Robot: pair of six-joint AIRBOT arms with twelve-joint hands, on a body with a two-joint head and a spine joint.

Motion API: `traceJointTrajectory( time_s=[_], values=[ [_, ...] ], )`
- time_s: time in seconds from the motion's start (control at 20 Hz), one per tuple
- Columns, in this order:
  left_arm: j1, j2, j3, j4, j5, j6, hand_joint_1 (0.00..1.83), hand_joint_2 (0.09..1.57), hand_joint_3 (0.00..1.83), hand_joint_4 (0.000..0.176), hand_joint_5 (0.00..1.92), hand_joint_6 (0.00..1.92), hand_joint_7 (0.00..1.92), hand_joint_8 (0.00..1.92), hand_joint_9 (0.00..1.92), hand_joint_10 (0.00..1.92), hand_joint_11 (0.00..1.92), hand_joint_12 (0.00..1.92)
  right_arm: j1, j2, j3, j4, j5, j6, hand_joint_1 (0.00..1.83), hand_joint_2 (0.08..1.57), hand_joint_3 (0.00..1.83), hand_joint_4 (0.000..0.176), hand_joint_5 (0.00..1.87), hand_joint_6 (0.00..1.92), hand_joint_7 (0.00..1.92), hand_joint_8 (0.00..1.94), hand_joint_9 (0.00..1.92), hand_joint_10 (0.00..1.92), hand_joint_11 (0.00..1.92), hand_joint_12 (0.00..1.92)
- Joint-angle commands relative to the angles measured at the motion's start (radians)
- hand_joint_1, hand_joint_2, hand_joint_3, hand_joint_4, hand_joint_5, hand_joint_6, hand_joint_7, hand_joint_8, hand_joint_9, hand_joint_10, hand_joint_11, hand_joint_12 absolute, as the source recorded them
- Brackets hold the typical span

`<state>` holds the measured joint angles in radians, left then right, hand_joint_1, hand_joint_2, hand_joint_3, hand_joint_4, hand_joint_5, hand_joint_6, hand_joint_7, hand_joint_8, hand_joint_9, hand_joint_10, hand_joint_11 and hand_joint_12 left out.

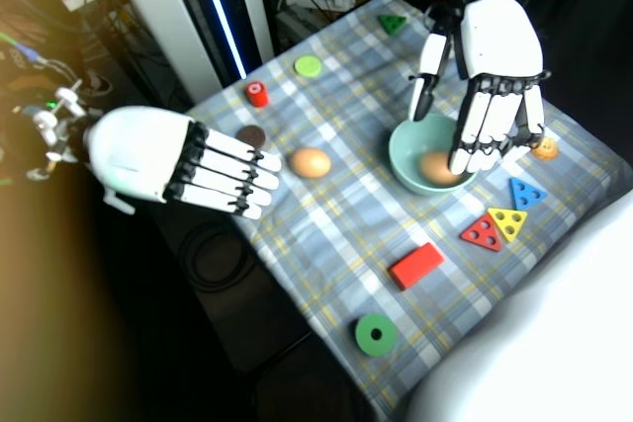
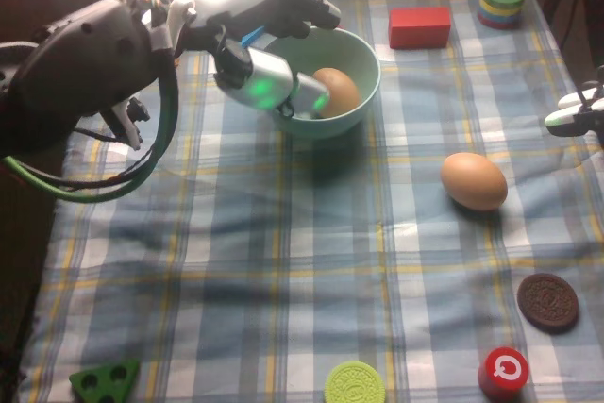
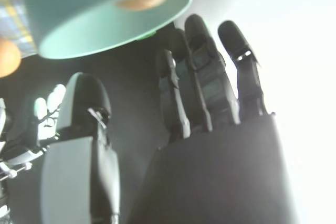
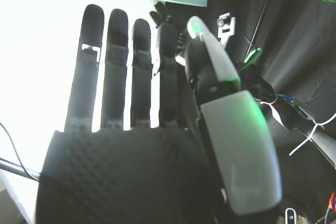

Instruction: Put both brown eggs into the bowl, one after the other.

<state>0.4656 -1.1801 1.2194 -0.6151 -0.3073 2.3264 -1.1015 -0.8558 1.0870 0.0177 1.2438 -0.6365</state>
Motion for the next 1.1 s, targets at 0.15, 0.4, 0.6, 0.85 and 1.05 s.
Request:
traceJointTrajectory(
  time_s=[0.15,0.4,0.6,0.85,1.05],
  values=[
    [0.040,0.080,-0.097,0.104,-0.266,-0.172,0.57,0.99,0.01,0.162,0.30,0.00,0.37,0.00,0.41,0.00,0.00,0.80,0.009,0.000,0.003,0.025,0.118,0.005,0.85,1.33,0.00,0.000,0.66,0.00,0.67,0.00,0.67,0.00,0.46,0.62],
    [0.148,0.222,-0.267,0.248,-0.616,-0.438,0.71,0.84,0.00,0.160,0.24,0.00,0.25,0.00,0.26,0.00,0.00,0.60,0.050,-0.024,0.017,0.008,0.114,0.005,0.75,1.18,0.00,0.000,0.59,0.00,0.62,0.00,0.62,0.00,0.43,0.49],
    [0.315,0.333,-0.379,0.239,-0.814,-0.563,0.83,0.82,0.00,0.174,0.21,0.00,0.28,0.00,0.32,0.00,0.00,0.92,0.156,-0.103,0.074,-0.070,0.045,0.061,0.74,1.03,0.00,0.000,0.54,0.00,0.57,0.00,0.56,0.00,0.39,0.39],
    [0.417,0.391,-0.450,0.224,-0.912,-0.564,0.68,0.88,0.00,0.152,0.29,0.00,0.32,0.00,0.35,0.00,0.00,0.64,0.237,-0.151,0.107,-0.161,-0.053,0.085,0.91,0.99,0.00,0.018,0.45,0.00,0.55,0.00,0.63,0.00,0.37,0.71],
    [0.469,0.415,-0.479,0.208,-0.928,-0.570,0.76,0.86,0.00,0.145,0.32,0.00,0.30,0.00,0.32,0.00,0.00,0.60,0.268,-0.187,0.137,-0.216,-0.122,0.108,0.71,1.04,0.00,0.030,0.46,0.00,0.55,0.00,0.73,0.01,0.57,0.88]
  ],
)
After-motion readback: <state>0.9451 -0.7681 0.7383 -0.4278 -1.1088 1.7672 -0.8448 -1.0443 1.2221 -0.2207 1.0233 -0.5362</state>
